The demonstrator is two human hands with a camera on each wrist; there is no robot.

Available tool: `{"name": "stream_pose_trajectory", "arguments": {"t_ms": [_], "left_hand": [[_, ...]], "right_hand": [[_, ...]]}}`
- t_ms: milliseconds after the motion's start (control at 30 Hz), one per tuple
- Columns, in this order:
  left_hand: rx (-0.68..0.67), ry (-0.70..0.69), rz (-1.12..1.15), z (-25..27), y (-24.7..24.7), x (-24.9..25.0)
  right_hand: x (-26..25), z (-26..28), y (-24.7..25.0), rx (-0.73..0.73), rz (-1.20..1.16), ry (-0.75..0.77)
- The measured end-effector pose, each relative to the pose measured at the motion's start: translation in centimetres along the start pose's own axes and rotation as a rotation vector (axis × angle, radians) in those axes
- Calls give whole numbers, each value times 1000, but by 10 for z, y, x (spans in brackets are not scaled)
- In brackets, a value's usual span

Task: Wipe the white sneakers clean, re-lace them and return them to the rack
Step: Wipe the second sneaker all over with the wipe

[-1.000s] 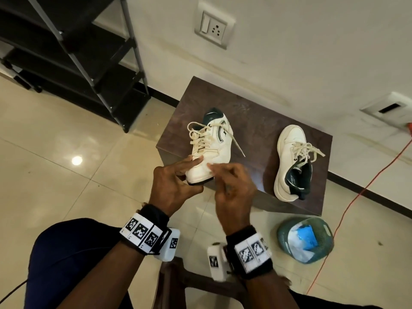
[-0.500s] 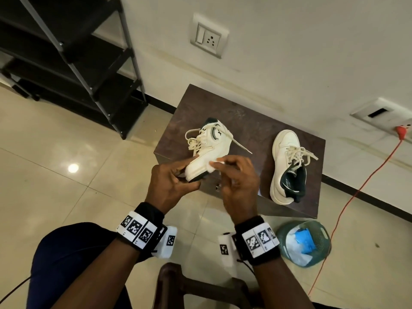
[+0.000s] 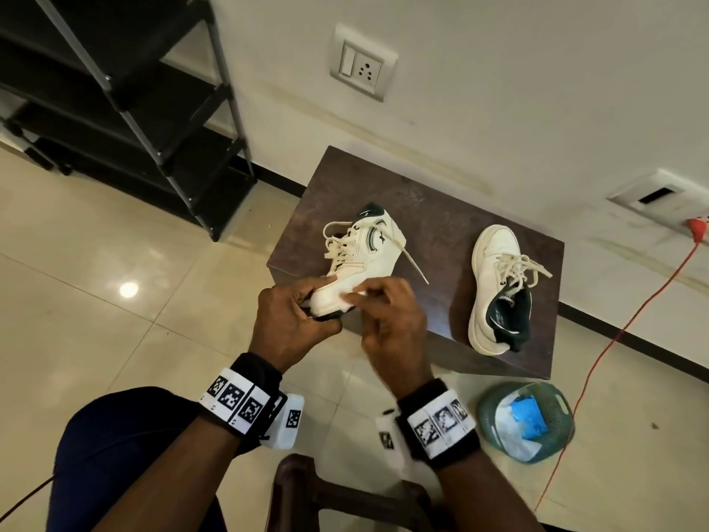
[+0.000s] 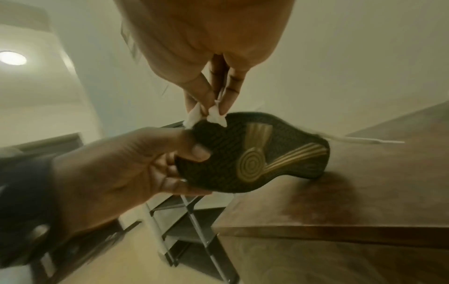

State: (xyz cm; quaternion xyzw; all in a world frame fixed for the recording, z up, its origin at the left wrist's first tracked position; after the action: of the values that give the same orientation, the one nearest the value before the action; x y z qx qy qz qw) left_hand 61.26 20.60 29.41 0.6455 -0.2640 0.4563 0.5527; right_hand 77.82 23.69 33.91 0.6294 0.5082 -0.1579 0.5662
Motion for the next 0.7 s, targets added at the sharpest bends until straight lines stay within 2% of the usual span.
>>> {"name": "stream_pose_trajectory", "arguments": {"t_ms": [100,167,233,367,433,567,700], "left_hand": [[-25,3,-8,4,-2,-2],[-36,10,-2,6,-3,-4],[-25,17,-14,4,-1,-6],[-26,-39,-63,0,1,-9],[-28,-53,-50,1,0,-10],[-55,-107,-58,3,-8,-13],[-2,-143,-91,3,-6,-14]], "right_hand": [[44,-28,15,132,54,-186],[51,-36,14,158,59,-271],[33,-30,6,132,36,-187],[2,-7,-5,-44,-12,-22],[18,-17,1,-37,-40,-52],[50,-38,9,12,55,-167],[22,-24,-3,-112,-17,-58]]}}
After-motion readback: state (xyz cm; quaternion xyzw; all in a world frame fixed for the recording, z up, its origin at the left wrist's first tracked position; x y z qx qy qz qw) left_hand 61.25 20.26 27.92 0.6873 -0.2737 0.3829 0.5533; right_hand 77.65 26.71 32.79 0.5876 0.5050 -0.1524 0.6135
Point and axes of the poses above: each hand's wrist, its own z-axis away from the middle knuckle, its own y-axis out of the back of the hand, x = y × z, the point moved 3 cm from there along -z, towards the middle knuckle, and after that the axes turned 11 degrees about -z, right-handed, at the moved point
